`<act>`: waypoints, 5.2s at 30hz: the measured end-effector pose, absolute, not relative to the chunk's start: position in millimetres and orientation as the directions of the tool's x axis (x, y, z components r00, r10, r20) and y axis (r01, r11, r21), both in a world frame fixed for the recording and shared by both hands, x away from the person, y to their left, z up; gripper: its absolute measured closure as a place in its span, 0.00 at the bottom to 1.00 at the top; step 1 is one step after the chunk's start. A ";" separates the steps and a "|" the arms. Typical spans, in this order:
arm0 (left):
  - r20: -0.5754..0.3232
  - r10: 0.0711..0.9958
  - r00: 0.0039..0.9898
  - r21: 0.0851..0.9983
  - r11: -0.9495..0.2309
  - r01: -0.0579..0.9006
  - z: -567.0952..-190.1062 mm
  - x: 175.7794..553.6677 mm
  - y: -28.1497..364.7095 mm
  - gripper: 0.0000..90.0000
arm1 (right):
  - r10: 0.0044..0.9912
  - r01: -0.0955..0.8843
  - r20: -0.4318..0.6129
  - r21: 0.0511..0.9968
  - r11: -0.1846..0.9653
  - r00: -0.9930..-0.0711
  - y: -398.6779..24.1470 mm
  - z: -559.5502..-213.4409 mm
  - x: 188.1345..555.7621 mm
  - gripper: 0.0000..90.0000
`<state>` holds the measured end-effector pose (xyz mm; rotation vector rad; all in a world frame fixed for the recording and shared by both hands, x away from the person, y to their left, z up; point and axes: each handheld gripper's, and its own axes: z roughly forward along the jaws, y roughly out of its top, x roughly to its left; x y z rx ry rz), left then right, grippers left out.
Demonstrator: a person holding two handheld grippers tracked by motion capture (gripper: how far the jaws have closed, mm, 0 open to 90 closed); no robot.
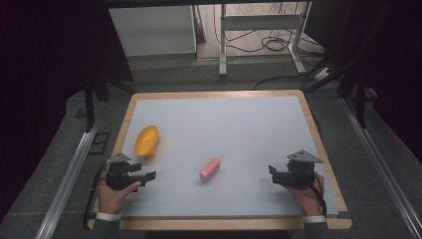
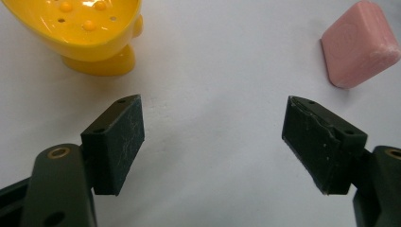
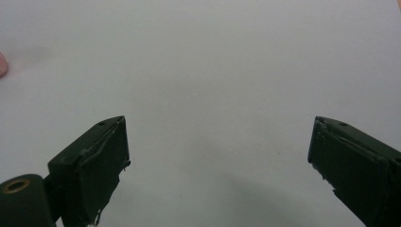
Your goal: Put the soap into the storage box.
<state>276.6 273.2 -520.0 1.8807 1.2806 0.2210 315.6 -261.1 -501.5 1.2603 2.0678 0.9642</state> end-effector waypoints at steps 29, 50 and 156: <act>-0.192 0.862 0.469 0.732 -0.193 0.654 -491.7 267.1 253.7 0.27 | 0.898 0.517 -0.087 0.792 0.325 -0.432 -265.3 -506.0 314.0 0.07; -0.161 0.824 0.544 0.714 -0.283 0.640 -466.5 271.5 232.5 0.25 | 0.905 0.510 -0.106 0.797 0.325 -0.411 -272.4 -500.9 308.0 0.07; -0.071 0.686 0.724 0.529 -0.589 0.610 -478.2 335.6 59.4 0.28 | 0.908 0.544 -0.111 0.769 0.335 -0.404 -278.9 -510.3 310.9 0.07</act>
